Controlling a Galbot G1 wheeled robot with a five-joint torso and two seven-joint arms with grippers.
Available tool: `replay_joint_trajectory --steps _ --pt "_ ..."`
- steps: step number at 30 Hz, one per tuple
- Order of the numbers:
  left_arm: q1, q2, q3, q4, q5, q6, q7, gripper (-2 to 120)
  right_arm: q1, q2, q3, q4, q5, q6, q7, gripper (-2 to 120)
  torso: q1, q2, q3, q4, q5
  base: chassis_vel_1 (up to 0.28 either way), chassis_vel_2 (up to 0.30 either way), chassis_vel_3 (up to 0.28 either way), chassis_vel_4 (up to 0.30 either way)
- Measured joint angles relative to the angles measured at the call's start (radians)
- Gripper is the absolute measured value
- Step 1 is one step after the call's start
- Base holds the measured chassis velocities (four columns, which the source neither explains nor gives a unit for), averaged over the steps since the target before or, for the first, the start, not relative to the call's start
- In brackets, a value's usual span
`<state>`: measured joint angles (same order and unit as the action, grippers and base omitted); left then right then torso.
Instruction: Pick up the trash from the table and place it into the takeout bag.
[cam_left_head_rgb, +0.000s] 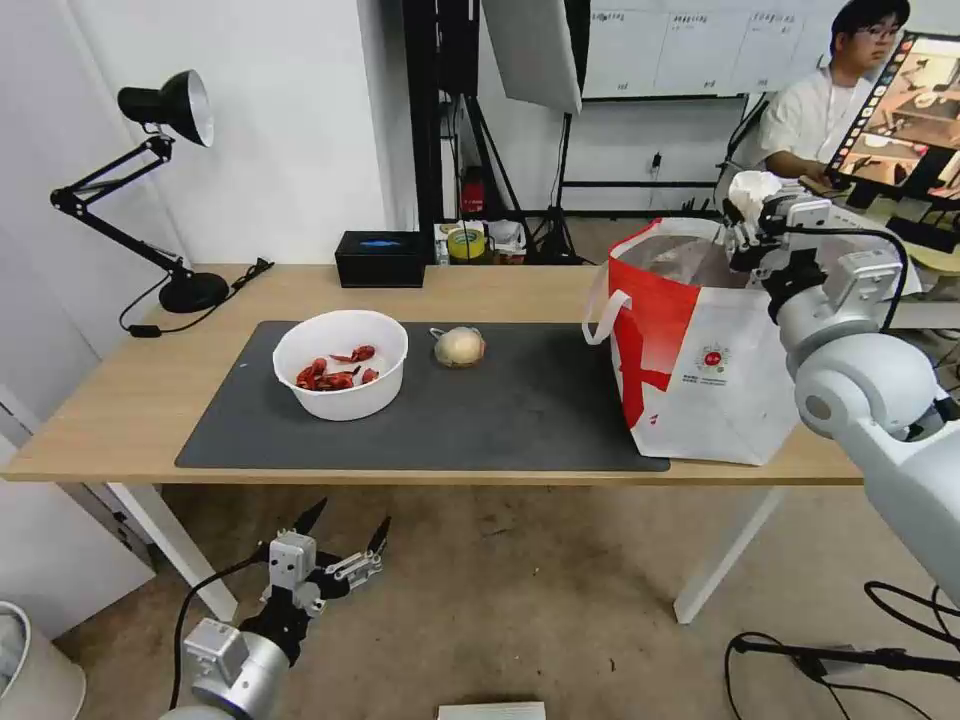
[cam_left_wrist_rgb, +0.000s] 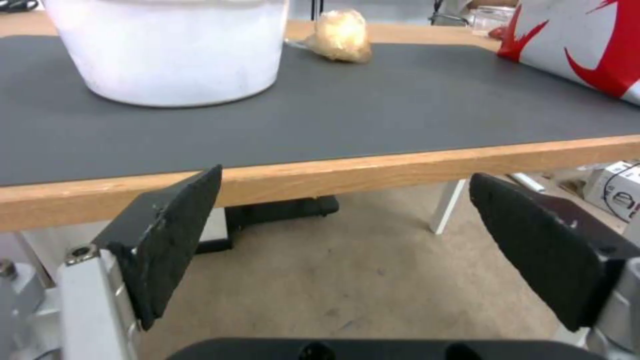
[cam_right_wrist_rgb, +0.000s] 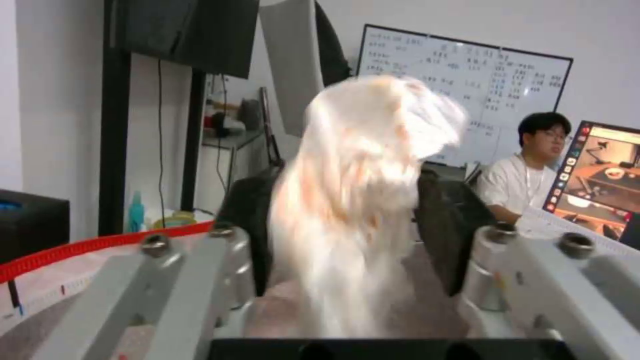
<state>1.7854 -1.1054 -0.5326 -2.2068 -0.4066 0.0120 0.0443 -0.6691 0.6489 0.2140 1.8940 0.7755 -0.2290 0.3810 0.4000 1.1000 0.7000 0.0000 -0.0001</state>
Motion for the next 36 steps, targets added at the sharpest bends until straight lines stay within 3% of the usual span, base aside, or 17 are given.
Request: replay_joint_trajectory --steps 3,13,18,25,36 --pt "0.003 0.001 -0.004 -0.003 -0.001 0.0 0.0 100 -0.021 -0.002 0.014 0.007 0.0 -0.004 0.0 66 0.0 0.0 0.0 0.0 0.0 0.0 0.0 0.0 0.0" --pt "0.005 0.002 -0.006 -0.01 -0.001 0.0 0.0 100 -0.08 -0.011 0.051 0.032 0.008 -0.006 -0.002 98 0.0 0.0 0.0 0.0 0.0001 0.0 0.0 0.0 0.0" --pt "0.005 0.002 -0.007 -0.014 -0.001 0.0 0.0 100 -0.088 -0.014 0.059 0.044 0.016 -0.005 -0.003 100 0.0 0.0 0.0 -0.0001 0.0001 0.0 0.0 0.0 0.0" --pt "0.008 -0.002 -0.012 -0.016 -0.001 0.0 0.0 100 -0.113 -0.031 0.077 0.15 0.132 0.05 -0.072 100 0.0 0.0 0.0 0.0 0.0 0.0 0.0 0.0 0.0" --pt "0.006 -0.006 -0.016 -0.022 -0.001 0.0 0.0 100 -0.329 -0.054 0.112 0.351 0.166 0.103 -0.201 100 0.0 0.0 0.0 -0.0001 0.0 0.0 0.0 0.0 0.0"
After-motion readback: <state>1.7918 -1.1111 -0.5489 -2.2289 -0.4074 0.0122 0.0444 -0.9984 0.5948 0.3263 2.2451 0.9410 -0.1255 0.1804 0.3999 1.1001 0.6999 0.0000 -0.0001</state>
